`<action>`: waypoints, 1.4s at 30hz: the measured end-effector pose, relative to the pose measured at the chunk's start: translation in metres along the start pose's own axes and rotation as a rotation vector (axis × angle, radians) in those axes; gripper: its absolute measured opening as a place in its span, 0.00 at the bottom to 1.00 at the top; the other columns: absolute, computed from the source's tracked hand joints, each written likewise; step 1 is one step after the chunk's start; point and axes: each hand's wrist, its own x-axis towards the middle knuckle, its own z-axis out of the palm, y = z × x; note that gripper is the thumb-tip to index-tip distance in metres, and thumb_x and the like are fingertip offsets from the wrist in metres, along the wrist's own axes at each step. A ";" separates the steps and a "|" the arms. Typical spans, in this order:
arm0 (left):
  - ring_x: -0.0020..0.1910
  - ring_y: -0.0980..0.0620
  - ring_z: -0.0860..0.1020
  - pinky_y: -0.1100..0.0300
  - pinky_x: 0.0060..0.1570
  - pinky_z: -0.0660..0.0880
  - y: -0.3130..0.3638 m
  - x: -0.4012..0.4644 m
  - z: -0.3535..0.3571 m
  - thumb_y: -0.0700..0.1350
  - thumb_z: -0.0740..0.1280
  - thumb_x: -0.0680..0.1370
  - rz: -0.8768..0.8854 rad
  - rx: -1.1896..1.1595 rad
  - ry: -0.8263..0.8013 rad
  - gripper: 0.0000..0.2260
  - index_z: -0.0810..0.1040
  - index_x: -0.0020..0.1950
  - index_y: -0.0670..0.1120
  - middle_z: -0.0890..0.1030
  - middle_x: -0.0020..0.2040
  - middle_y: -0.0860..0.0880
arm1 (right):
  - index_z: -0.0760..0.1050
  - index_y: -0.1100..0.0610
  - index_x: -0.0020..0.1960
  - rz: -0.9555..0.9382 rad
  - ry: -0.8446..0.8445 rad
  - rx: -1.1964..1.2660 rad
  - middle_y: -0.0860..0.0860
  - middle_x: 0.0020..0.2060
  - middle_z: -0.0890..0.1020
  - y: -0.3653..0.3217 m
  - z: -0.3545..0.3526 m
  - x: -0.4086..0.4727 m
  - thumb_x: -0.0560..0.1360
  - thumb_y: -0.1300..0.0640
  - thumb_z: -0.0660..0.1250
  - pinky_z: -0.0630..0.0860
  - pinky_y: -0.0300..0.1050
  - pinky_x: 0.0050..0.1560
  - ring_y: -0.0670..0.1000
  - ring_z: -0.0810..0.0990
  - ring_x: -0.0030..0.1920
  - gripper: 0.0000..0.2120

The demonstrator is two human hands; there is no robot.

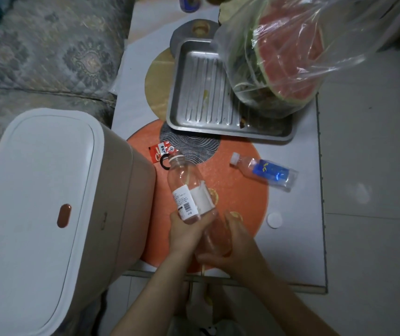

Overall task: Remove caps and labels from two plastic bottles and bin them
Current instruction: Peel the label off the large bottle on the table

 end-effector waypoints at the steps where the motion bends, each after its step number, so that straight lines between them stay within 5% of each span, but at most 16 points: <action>1: 0.48 0.45 0.84 0.46 0.53 0.80 0.000 0.000 0.001 0.56 0.81 0.52 0.000 0.001 -0.007 0.41 0.73 0.61 0.45 0.84 0.52 0.44 | 0.59 0.50 0.71 0.003 0.016 0.003 0.49 0.62 0.71 -0.002 0.008 0.000 0.57 0.40 0.76 0.76 0.53 0.59 0.50 0.73 0.62 0.48; 5: 0.47 0.45 0.84 0.46 0.53 0.81 -0.001 -0.002 0.002 0.57 0.81 0.51 -0.030 0.026 -0.038 0.43 0.73 0.61 0.42 0.84 0.52 0.43 | 0.64 0.53 0.67 -0.001 0.149 -0.033 0.50 0.55 0.73 -0.001 0.017 0.005 0.61 0.48 0.74 0.78 0.53 0.55 0.51 0.75 0.56 0.38; 10: 0.57 0.43 0.79 0.48 0.61 0.75 0.005 -0.009 -0.006 0.61 0.79 0.51 -0.012 0.124 -0.060 0.50 0.67 0.67 0.42 0.79 0.61 0.43 | 0.65 0.49 0.66 0.003 0.053 -0.019 0.47 0.56 0.75 0.015 -0.009 0.015 0.62 0.49 0.76 0.75 0.38 0.47 0.45 0.76 0.51 0.36; 14: 0.71 0.48 0.66 0.57 0.64 0.64 0.013 -0.014 -0.018 0.57 0.76 0.65 0.505 0.476 0.189 0.43 0.59 0.75 0.50 0.65 0.75 0.47 | 0.64 0.51 0.68 -0.011 0.014 -0.169 0.45 0.55 0.68 0.030 -0.034 0.024 0.61 0.53 0.77 0.66 0.25 0.41 0.44 0.72 0.50 0.39; 16: 0.75 0.48 0.61 0.48 0.70 0.64 0.021 -0.010 -0.017 0.56 0.71 0.71 0.812 0.750 0.124 0.36 0.58 0.75 0.53 0.59 0.78 0.48 | 0.64 0.51 0.69 -0.010 -0.044 -0.199 0.45 0.55 0.67 0.035 -0.044 0.028 0.62 0.55 0.76 0.66 0.25 0.42 0.46 0.72 0.53 0.39; 18: 0.77 0.46 0.54 0.45 0.74 0.56 0.026 0.000 -0.009 0.58 0.62 0.77 0.936 1.059 0.016 0.31 0.55 0.77 0.55 0.52 0.80 0.47 | 0.64 0.50 0.69 -0.024 -0.110 -0.233 0.45 0.54 0.67 0.037 -0.053 0.032 0.62 0.55 0.76 0.67 0.28 0.47 0.48 0.72 0.55 0.38; 23: 0.78 0.47 0.40 0.48 0.75 0.40 0.031 0.031 0.010 0.59 0.46 0.81 0.890 1.437 -0.119 0.25 0.46 0.77 0.58 0.43 0.80 0.48 | 0.61 0.48 0.70 -0.016 -0.201 -0.451 0.50 0.62 0.69 0.035 -0.067 0.040 0.64 0.50 0.75 0.67 0.46 0.61 0.53 0.65 0.62 0.39; 29: 0.78 0.48 0.46 0.47 0.77 0.44 0.005 0.033 0.006 0.57 0.42 0.81 0.824 1.464 -0.134 0.24 0.48 0.77 0.55 0.49 0.80 0.49 | 0.54 0.49 0.75 0.032 -0.352 -0.501 0.51 0.73 0.63 0.022 -0.077 0.047 0.69 0.49 0.72 0.59 0.51 0.71 0.55 0.58 0.71 0.40; 33: 0.78 0.49 0.50 0.49 0.76 0.46 -0.020 0.016 0.007 0.57 0.40 0.80 0.769 1.338 -0.065 0.25 0.49 0.77 0.55 0.52 0.79 0.49 | 0.57 0.52 0.74 -0.034 -0.123 -0.404 0.53 0.74 0.64 0.010 -0.054 0.041 0.73 0.49 0.62 0.56 0.54 0.74 0.54 0.60 0.73 0.31; 36: 0.78 0.50 0.50 0.50 0.76 0.46 -0.024 0.013 0.012 0.55 0.42 0.81 0.795 1.313 -0.076 0.24 0.49 0.77 0.54 0.52 0.79 0.50 | 0.59 0.54 0.73 -0.039 0.112 -0.578 0.53 0.73 0.65 0.009 -0.031 0.047 0.77 0.46 0.48 0.49 0.56 0.75 0.53 0.60 0.74 0.27; 42: 0.78 0.50 0.49 0.52 0.75 0.41 -0.016 0.016 0.025 0.54 0.36 0.77 0.805 1.264 -0.004 0.28 0.49 0.77 0.50 0.51 0.79 0.49 | 0.56 0.54 0.74 -0.038 0.146 -0.832 0.56 0.74 0.64 0.024 -0.015 0.061 0.79 0.43 0.39 0.52 0.57 0.74 0.57 0.60 0.74 0.28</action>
